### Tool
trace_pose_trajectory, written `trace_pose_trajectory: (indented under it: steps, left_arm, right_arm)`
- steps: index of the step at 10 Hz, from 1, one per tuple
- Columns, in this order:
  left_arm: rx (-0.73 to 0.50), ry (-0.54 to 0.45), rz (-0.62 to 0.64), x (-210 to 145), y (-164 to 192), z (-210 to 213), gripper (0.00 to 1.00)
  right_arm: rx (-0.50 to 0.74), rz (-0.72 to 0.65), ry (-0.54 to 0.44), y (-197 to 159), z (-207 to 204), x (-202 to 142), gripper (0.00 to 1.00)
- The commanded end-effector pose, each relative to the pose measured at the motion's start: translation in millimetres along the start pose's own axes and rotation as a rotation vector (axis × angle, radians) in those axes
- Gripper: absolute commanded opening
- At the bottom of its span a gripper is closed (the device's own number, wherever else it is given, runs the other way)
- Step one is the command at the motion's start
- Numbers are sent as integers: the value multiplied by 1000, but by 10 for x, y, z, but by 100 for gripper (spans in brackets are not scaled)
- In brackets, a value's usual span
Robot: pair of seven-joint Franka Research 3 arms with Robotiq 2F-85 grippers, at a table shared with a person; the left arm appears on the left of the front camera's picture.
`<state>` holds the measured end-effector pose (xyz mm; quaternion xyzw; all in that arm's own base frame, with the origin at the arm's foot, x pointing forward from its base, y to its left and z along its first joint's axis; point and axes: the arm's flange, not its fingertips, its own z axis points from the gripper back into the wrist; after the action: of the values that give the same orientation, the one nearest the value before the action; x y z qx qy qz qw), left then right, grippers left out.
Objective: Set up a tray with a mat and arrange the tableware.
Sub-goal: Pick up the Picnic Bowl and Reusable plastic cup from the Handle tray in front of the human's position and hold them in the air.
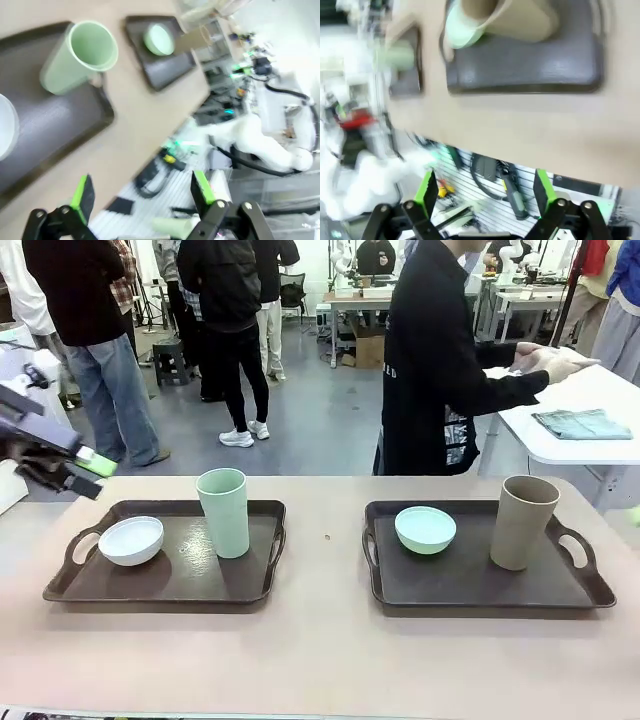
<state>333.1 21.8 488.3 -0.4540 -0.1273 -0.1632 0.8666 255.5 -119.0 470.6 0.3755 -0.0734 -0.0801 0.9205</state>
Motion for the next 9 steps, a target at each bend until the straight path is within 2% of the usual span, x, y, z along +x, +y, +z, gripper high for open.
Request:
trace_pose_trajectory:
  steps: [1,2,3,4,5,6,7,8,9]
  left_arm:
    - [151,9,-87,117,-158,-159,100]
    - [151,9,-87,117,-158,-159,100]
    - [-3,1,3,-28,44,34,100]
    - [-252,-153,31,-72,114,344,100]
    - [-417,-280,88,-235,364,867,100]
    - [-577,-340,159,-553,777,1372,100]
    - [-713,-331,203,-780,1096,1608,100]
    - [-720,-324,276,-879,1285,1705,100]
    - [-673,-371,359,-970,1417,1776,100]
  right_arm:
    - [-96,133,65,469,-333,102,100]
    - [-96,133,65,469,-333,102,100]
    - [4,-4,-8,-99,61,-52,100]
    - [273,20,70,-100,261,2,100]
    - [442,-46,57,-378,571,20,100]
    - [582,-85,40,-755,847,-27,100]
    - [694,-66,57,-950,947,-56,100]
    - [731,-76,81,-992,898,-16,100]
    - [702,-104,91,-976,797,51,100]
